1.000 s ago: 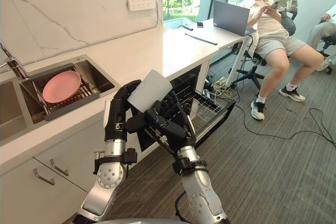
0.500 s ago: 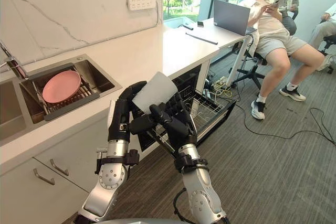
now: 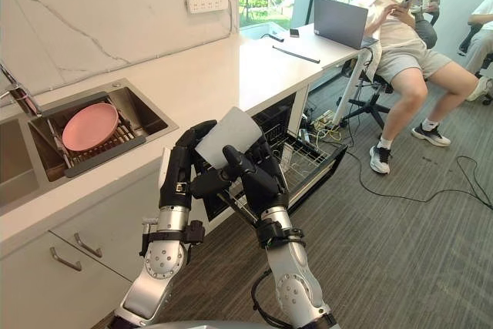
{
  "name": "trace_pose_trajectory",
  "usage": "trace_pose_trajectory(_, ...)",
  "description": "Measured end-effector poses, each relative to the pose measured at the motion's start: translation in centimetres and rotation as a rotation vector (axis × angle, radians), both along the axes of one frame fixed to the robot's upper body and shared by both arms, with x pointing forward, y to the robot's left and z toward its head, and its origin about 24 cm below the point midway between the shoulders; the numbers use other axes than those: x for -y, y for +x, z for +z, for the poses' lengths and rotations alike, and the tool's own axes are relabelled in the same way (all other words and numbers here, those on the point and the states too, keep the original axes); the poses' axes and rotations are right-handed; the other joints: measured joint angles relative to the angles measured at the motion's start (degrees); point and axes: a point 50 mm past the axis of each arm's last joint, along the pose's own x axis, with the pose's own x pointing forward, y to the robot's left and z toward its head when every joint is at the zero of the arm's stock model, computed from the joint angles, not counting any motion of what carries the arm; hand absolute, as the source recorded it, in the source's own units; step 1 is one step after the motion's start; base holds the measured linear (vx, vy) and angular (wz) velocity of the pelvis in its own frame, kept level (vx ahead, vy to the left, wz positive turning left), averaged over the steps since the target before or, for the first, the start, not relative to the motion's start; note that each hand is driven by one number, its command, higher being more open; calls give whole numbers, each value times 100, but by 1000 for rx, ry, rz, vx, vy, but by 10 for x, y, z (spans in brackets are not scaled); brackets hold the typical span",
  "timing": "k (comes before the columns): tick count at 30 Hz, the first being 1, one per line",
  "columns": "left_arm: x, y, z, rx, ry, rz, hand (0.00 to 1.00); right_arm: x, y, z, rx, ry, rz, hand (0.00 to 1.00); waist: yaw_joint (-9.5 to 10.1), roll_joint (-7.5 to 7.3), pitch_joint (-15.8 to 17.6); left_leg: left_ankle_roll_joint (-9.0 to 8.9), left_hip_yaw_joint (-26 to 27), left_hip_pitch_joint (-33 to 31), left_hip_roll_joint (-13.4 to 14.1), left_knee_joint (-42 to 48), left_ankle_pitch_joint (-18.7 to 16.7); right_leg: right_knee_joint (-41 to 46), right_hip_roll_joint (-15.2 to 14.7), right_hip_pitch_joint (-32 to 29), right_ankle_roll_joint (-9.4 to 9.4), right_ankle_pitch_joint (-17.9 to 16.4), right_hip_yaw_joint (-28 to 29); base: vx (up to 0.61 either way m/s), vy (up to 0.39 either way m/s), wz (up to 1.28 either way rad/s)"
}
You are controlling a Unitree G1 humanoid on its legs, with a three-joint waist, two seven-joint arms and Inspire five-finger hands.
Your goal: Walk over to the sink, pick up the cup, carry it to the dishwasher, place the cup inside the dishwasher, then close the dishwasher door
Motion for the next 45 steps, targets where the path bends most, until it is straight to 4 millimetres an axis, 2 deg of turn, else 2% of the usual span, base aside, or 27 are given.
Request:
trace_pose_trajectory(27, 16, -5, -1, -10, 3, -91, 0, 3, 8, 4, -9, 46, -18, 100, 4, -29, 84, -1, -8, -4, -4, -1, -1, 0, -4, 4, -1, -1, -9, 0, 0, 0)
trace_pose_trajectory(28, 16, -5, -1, -10, 3, -94, 0, 4, 9, 4, -9, 46, -23, 0, 5, -29, 84, -1, -8, -3, -4, -1, -1, 0, -4, 4, -1, -1, -9, 0, 0, 0)
trace_pose_trajectory(39, 25, -10, -1, -12, -6, -144, 0, 16, 12, -6, -62, 34, -93, 0, 12, -35, 87, -1, -7, -6, -1, -1, 0, -4, 0, 3, 0, 0, -7, 0, 0, 0)
trace_pose_trajectory(45, 24, -11, -3, -27, -23, -142, 0, 16, 12, -7, -60, 32, -88, 0, 13, -36, 87, -1, -6, -5, 1, -1, 0, -3, 2, 3, 1, 0, -5, 0, 0, 0)
